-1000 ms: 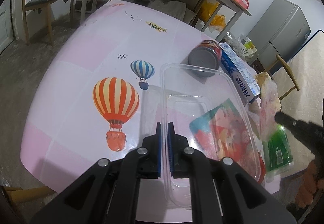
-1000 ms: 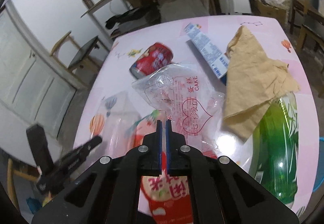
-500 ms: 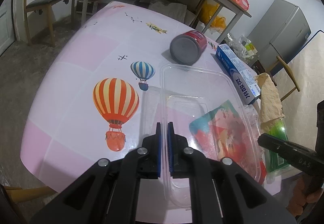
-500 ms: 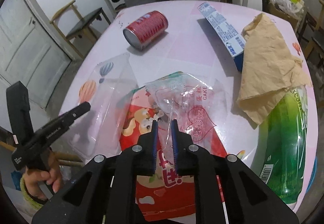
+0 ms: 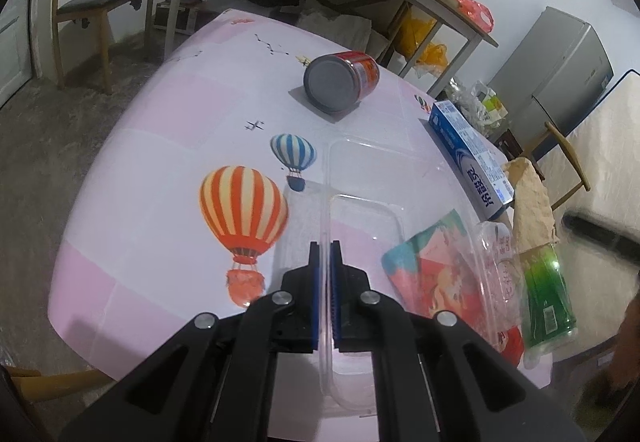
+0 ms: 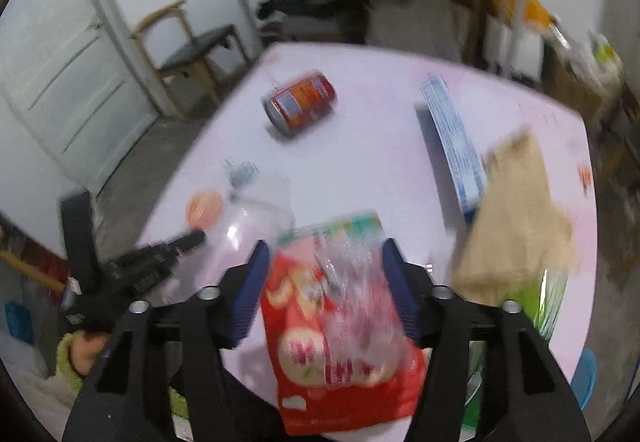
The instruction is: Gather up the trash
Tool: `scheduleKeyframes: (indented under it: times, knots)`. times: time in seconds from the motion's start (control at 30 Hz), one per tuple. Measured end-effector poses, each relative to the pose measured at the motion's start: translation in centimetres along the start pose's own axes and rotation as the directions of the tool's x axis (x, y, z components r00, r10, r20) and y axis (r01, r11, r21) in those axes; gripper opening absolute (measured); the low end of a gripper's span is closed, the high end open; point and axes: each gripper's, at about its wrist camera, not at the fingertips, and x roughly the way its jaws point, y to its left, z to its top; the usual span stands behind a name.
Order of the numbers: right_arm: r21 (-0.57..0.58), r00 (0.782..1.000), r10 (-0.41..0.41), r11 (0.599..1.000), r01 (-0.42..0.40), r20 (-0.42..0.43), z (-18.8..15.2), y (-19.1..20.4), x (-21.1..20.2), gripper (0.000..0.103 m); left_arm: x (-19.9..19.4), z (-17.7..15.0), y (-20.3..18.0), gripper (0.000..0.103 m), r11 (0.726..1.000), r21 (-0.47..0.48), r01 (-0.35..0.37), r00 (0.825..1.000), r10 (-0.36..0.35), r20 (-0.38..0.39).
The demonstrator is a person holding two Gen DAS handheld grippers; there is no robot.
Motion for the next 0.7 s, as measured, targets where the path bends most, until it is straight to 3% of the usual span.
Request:
scheduleKeyframes:
  times: [0.07, 0.17, 0.33, 0.47, 0.6, 0.7]
  knots:
    - [-0.088, 0.999, 0.018, 0.996, -0.016, 0.027, 2.8, 1.1, -0.2, 0.069, -0.2, 0.1, 0.5, 0.004, 1.000, -0.010, -0.001, 1.000, 0.001, 0.008]
    - [-0.251, 0.995, 0.069, 0.967, -0.049, 0.072, 7.1, 3.3, 1.0, 0.090, -0.6, 0.4, 1.6, 0.003, 0.999, -0.034, -0.006, 1.000, 0.007, 0.021]
    - [-0.418, 0.994, 0.107, 0.905, -0.084, 0.032, 13.8, 6.5, 8.6, 0.095, -1.0, 1.0, 3.5, 0.003, 0.997, -0.073, -0.014, 0.999, 0.017, 0.035]
    - [-0.427, 0.990, 0.121, 0.893, -0.143, -0.078, 17.8, 8.2, 17.0, 0.095, -1.0, 1.5, 4.5, 0.003, 0.996, -0.087, -0.015, 0.999, 0.018, 0.037]
    - [-0.362, 0.975, 0.140, 0.912, -0.194, -0.172, 20.9, 9.0, 25.2, 0.095, -1.1, 2.0, 5.1, 0.003, 0.996, -0.091, -0.020, 0.999, 0.023, 0.031]
    - [-0.363, 0.970, 0.116, 0.912, -0.190, -0.215, 21.7, 9.8, 28.4, 0.095, -1.3, 2.2, 5.5, 0.003, 0.995, -0.092, -0.023, 0.999, 0.025, 0.028]
